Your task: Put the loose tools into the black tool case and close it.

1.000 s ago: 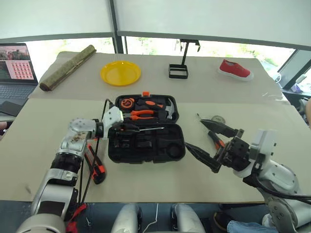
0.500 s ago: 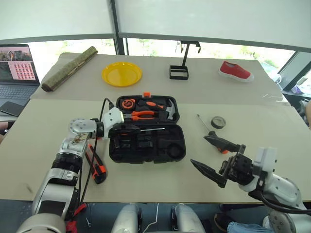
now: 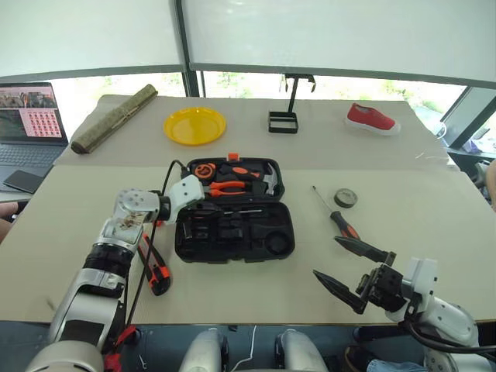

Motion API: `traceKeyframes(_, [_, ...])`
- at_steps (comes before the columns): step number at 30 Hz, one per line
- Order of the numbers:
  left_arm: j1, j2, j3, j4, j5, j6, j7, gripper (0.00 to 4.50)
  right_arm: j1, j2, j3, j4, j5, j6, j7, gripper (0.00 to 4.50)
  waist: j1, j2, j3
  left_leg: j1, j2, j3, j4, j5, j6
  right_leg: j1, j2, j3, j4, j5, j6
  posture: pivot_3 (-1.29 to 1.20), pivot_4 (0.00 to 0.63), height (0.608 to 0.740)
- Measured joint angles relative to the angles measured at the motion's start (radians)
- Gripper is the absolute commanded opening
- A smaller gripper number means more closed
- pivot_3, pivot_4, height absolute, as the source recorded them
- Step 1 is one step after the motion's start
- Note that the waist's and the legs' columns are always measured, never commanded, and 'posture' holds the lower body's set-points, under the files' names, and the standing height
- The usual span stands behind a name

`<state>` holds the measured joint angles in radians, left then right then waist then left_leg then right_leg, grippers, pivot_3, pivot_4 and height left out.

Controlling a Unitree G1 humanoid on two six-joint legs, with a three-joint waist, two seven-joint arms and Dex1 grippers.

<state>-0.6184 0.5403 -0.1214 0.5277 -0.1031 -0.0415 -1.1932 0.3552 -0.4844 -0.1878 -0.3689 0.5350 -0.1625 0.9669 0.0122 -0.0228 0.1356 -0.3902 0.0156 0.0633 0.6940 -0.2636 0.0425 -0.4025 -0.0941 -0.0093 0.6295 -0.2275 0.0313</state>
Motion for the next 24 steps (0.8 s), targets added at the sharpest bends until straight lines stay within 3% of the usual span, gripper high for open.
traceKeyframes(1, [0.027,-0.010,0.021,-0.008,-0.045,-0.002,-0.026,0.78,0.015,0.001,-0.016,0.002,0.006,-0.003,0.000,4.50,0.000,0.000,0.000,-0.002,0.000,0.000,0.000,0.000,0.000,-0.002,0.000,0.000,0.000,0.000,0.000,0.00,0.150,0.740])
traceKeyframes(5, [0.104,0.022,0.111,-0.087,-0.219,0.031,-0.162,2.39,0.082,-0.005,-0.097,0.017,0.033,-0.020,0.015,4.50,0.000,-0.003,0.002,-0.005,0.001,-0.001,0.001,0.000,0.000,-0.004,0.000,-0.001,0.000,0.000,0.000,0.00,0.150,0.740])
traceKeyframes(11, [0.301,0.216,0.286,-0.272,-0.393,0.084,-0.330,4.36,0.229,0.030,-0.244,0.091,0.033,-0.091,0.003,4.50,-0.007,0.000,0.002,0.001,0.001,0.000,-0.003,-0.001,-0.002,-0.001,-0.003,0.000,0.000,-0.004,-0.002,0.00,0.150,0.740])
traceKeyframes(19, [0.492,0.239,0.356,-0.443,-0.510,0.157,-0.363,4.46,0.287,0.069,-0.263,0.123,-0.052,-0.050,-0.125,4.50,0.002,0.001,0.003,0.001,0.001,-0.001,-0.003,-0.002,-0.002,-0.003,-0.015,-0.002,0.000,-0.010,-0.009,0.00,0.150,0.740])
traceKeyframes(24, [0.507,0.213,0.365,-0.541,-0.556,0.189,-0.323,4.46,0.162,-0.052,-0.255,0.029,-0.028,0.180,-0.238,4.50,-0.008,0.002,0.003,0.001,0.001,0.000,-0.004,-0.002,-0.002,-0.002,-0.013,0.000,0.000,-0.009,-0.009,0.00,0.150,0.740])
